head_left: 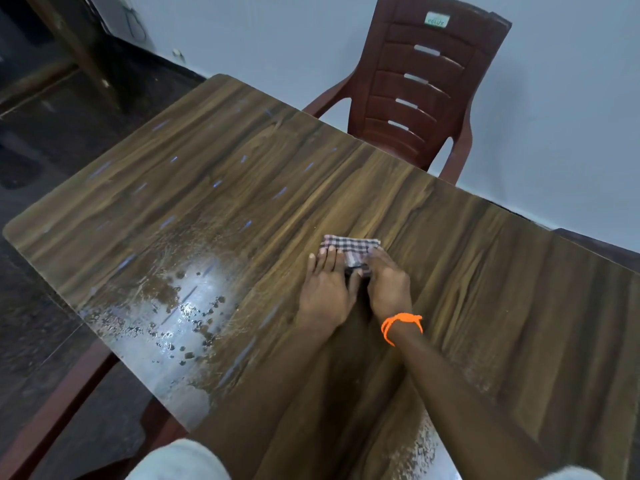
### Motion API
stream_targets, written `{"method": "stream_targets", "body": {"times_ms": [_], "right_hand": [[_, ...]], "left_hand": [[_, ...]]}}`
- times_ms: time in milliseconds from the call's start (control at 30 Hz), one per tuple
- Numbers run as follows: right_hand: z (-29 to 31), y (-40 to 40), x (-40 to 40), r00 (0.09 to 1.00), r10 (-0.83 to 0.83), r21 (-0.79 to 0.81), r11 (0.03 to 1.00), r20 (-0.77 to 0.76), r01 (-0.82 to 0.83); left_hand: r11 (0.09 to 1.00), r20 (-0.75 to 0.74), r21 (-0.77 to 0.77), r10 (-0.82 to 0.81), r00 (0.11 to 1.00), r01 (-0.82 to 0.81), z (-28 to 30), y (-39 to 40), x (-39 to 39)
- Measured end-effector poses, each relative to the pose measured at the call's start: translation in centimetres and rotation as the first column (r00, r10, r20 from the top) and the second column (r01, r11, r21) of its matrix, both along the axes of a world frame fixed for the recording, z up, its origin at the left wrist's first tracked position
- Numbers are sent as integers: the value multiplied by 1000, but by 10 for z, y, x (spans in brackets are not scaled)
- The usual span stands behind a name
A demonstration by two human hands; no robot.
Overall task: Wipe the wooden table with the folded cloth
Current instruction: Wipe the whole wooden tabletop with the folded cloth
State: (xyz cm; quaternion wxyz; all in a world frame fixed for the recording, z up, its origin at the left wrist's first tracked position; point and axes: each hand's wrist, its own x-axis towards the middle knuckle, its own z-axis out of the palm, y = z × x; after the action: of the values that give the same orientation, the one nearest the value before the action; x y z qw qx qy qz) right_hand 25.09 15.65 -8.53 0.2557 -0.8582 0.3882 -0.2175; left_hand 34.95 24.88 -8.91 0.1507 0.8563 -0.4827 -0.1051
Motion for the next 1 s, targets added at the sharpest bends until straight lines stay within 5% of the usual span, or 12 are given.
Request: {"method": "stream_targets", "body": {"times_ms": [233,467,767,1000], "right_hand": [[1,28,34,986,152,9,988,-69,-152],[-5,84,-12,981,193,56,980,-14,-192],[0,64,-14,1000,-1,62,998,31,-1],[2,85,41,985,162,42,986,-57,-160]], "left_hand": [[993,-7,-15,121,993,-121,-3,37,28],[996,-51,4,87,995,-87,2,119,-23],[993,-15,89,78,997,-76,11,73,-32],[986,34,69,150,988,-152,10,98,23]]}}
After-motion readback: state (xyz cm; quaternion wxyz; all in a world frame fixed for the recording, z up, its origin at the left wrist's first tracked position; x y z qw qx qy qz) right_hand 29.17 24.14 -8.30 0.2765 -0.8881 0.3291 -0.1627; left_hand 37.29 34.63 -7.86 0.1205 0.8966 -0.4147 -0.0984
